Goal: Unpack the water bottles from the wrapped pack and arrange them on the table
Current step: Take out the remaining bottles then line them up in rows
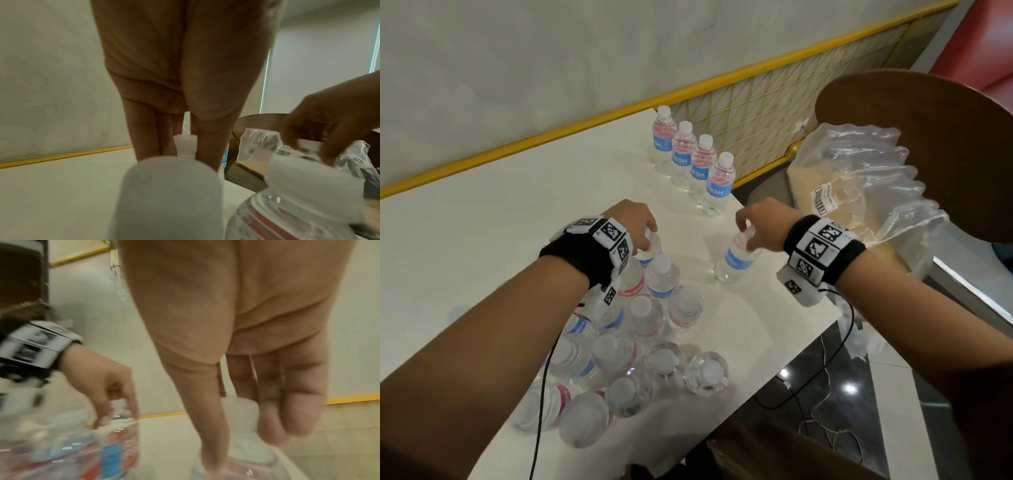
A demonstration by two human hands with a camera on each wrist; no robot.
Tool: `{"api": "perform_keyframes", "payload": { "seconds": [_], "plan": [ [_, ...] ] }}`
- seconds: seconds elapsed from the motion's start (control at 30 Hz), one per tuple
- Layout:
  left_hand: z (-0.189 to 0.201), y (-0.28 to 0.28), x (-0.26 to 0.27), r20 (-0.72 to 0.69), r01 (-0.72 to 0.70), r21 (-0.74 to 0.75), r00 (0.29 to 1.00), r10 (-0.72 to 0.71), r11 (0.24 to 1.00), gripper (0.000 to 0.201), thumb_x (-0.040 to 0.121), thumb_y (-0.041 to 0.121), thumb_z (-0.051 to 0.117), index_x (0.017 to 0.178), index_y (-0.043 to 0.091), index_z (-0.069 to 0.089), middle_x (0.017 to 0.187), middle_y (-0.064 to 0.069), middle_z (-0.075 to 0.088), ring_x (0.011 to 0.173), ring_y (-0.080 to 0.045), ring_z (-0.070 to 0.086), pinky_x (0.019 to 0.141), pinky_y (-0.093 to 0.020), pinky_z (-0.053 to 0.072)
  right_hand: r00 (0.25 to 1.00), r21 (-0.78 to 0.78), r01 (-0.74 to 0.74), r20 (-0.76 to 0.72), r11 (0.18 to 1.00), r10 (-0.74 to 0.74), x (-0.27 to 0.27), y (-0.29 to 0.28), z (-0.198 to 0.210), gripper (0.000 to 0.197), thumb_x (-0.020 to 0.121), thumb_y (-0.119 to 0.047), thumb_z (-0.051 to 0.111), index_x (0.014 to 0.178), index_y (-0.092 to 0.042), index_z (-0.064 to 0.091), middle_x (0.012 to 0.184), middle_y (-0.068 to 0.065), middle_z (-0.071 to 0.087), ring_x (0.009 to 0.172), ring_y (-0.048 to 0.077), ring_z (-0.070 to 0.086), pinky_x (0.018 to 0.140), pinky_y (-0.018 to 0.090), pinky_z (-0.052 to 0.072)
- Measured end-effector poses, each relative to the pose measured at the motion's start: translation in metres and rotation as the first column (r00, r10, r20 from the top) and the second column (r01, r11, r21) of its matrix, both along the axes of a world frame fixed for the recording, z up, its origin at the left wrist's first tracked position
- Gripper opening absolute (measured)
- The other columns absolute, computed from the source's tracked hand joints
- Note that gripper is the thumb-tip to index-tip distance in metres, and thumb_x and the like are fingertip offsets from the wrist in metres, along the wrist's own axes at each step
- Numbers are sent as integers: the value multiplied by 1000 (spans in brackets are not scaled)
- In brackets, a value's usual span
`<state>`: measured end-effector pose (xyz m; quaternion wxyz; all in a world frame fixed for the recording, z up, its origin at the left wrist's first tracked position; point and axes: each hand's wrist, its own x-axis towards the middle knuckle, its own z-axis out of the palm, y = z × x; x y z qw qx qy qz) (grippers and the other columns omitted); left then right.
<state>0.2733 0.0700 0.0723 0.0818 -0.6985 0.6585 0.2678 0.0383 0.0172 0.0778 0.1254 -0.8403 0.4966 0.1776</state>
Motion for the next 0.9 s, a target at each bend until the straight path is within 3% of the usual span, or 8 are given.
{"api": "perform_keyframes", "payload": {
  "seconds": [0.27, 0.43, 0.7, 0.9],
  "plan": [
    [-3, -3, 2, 2, 2, -8, 1000, -2, 1000, 43, 83, 13, 67, 126, 15, 61, 116, -7, 67, 93, -24, 68, 79, -27, 52, 981, -132, 182, 90, 974, -171, 2, -72, -11, 43, 82, -18, 69, 124, -16, 59, 121, 12, 61, 115, 30, 54, 90, 34, 46],
    [-7, -5, 5, -12, -8, -2, 1000, 8, 1000, 43, 82, 13, 69, 124, 15, 62, 116, -8, 67, 77, -23, 67, 78, -29, 56, 982, -147, 175, 97, 974, -162, 4, -86, -12, 39, 85, -11, 62, 124, -15, 59, 117, 15, 63, 111, 32, 56, 86, 34, 47],
    [-8, -7, 6, -31, -17, 9, 999, 18, 1000, 41, 81, 13, 69, 122, 16, 63, 112, -7, 68, 80, -23, 72, 73, -27, 55, 986, -157, 150, 99, 976, -135, 8, -91, -10, 38, 87, -9, 60, 124, -14, 59, 118, 13, 63, 112, 31, 56, 90, 36, 47],
    [-4, -6, 5, -35, -21, 9, 999, 21, 1000, 42, 83, 13, 68, 124, 16, 61, 112, -7, 69, 90, -22, 71, 80, -27, 54, 990, -166, 134, 67, 977, -125, 14, -93, -10, 39, 89, -10, 58, 128, -13, 57, 123, 13, 61, 115, 30, 54, 90, 34, 46]
  ]
}}
